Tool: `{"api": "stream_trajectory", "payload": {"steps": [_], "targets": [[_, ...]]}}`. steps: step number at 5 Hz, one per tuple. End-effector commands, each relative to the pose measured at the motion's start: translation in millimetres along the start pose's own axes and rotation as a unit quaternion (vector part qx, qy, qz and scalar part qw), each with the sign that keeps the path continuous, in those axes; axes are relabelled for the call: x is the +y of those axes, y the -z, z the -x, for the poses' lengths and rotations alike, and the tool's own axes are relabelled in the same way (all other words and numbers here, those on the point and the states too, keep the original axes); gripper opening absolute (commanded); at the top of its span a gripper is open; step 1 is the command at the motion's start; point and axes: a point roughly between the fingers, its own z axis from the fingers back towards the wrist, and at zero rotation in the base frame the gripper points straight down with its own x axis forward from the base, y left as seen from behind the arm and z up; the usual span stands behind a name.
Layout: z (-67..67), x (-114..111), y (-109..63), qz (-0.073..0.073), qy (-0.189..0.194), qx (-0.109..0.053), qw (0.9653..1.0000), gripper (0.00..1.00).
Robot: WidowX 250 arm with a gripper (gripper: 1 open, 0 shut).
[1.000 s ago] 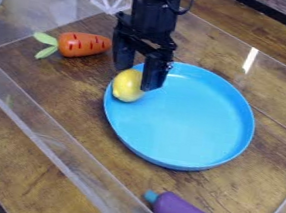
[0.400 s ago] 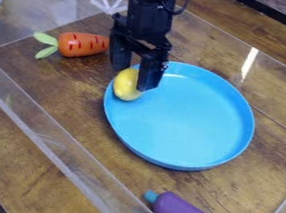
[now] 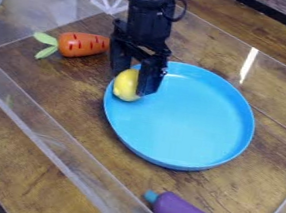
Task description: Remove the lemon from the blue tray and put it on the table
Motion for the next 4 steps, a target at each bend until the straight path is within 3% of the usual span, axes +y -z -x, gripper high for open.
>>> {"api": "stream_trajectory", "payload": {"steps": [1, 4], "targets": [[-4.4, 5.2, -9.9, -0.008, -0.001, -0.02, 0.9998, 0.0], [3.2, 9.7, -23.4, -0.012, -0.002, -0.025, 0.9996, 0.0]]}}
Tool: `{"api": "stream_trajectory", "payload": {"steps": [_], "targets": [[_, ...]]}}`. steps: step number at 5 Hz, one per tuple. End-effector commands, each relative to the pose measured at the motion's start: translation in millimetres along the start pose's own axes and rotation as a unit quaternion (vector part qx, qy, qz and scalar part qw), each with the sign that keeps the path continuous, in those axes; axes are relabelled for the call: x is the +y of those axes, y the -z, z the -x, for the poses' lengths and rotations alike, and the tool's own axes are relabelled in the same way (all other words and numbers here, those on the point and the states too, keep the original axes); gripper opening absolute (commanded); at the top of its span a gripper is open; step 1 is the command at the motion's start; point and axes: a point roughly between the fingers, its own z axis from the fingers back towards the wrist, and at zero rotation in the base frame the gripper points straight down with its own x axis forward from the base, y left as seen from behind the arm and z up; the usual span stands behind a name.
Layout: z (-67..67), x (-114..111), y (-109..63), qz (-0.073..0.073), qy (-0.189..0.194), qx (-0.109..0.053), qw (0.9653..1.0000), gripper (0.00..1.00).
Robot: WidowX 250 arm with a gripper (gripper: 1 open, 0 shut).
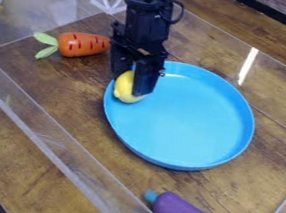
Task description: Remove the lemon from the blue tray and put it on the table
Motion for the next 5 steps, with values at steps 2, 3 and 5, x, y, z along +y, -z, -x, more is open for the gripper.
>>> {"api": "stream_trajectory", "payload": {"steps": [2, 3, 5], "targets": [[4.7, 9.9, -34.0, -0.016, -0.007, -0.037, 0.9992, 0.0], [7.8, 11.1, -38.6, -0.02, -0.006, -0.039, 0.999, 0.0], [16.4, 15.9, -44.7, -0.027, -0.005, -0.039, 0.9988, 0.0]]}}
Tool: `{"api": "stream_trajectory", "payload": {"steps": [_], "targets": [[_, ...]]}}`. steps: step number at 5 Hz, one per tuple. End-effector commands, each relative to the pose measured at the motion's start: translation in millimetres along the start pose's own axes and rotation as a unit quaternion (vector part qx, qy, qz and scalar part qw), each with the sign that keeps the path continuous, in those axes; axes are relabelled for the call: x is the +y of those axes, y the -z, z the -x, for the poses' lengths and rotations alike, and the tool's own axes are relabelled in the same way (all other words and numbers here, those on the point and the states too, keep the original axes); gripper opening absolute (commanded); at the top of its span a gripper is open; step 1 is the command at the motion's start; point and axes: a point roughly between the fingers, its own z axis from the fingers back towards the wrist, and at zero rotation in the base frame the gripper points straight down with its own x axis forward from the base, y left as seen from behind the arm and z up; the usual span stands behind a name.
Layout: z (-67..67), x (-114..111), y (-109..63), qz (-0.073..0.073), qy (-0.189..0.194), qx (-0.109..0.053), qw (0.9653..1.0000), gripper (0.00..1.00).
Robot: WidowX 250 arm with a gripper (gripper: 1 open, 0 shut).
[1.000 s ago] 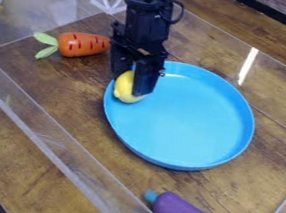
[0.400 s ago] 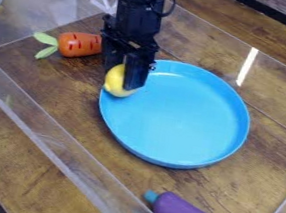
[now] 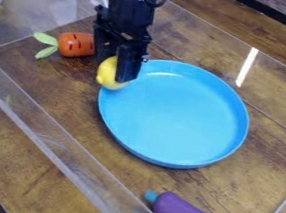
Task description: Remove the lemon from the blue tray and put it on the table
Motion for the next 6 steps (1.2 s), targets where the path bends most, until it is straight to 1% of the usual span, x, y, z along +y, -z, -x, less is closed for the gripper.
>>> {"api": "stream_trajectory", "payload": {"steps": [1, 6], "targets": [[1.2, 6.0, -27.4, -0.018, -0.003, -0.038, 0.9991, 0.0], [15.8, 10.4, -25.2, -0.025, 0.002, -0.032, 0.9992, 0.0]]}}
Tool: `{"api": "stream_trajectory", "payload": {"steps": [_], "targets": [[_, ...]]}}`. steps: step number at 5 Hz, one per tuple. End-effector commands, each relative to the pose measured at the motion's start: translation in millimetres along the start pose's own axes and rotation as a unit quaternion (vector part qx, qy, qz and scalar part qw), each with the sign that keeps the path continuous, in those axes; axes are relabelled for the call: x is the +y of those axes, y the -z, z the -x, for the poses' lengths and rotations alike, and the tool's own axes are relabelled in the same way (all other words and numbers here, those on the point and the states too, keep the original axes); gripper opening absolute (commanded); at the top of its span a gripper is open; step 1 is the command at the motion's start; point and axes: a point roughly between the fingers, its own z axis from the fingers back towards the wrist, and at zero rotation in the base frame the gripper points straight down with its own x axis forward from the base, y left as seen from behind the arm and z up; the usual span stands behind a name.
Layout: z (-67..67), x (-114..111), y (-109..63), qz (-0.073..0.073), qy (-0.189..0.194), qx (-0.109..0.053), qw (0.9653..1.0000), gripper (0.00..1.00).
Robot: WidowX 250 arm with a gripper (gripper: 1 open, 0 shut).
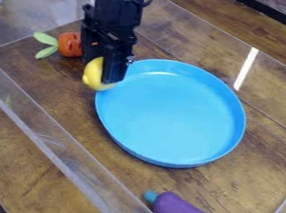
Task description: Remove the lemon from the blue tray and put it on the table
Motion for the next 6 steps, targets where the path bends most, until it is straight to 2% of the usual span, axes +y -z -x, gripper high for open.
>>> {"api": "stream_trajectory", "payload": {"steps": [1, 3, 5, 6], "targets": [[1.5, 7.3, -23.2, -0.018, -0.005, -0.034, 0.9992, 0.0], [7.3, 8.3, -23.0, -0.021, 0.0, -0.033, 0.9992, 0.0], [14.7, 28.1, -14.0, -0.029, -0.008, -0.013, 0.9995, 0.0], [17.8, 32.5, -9.3, -0.031, -0.01, -0.005, 0.9995, 1.0]]}}
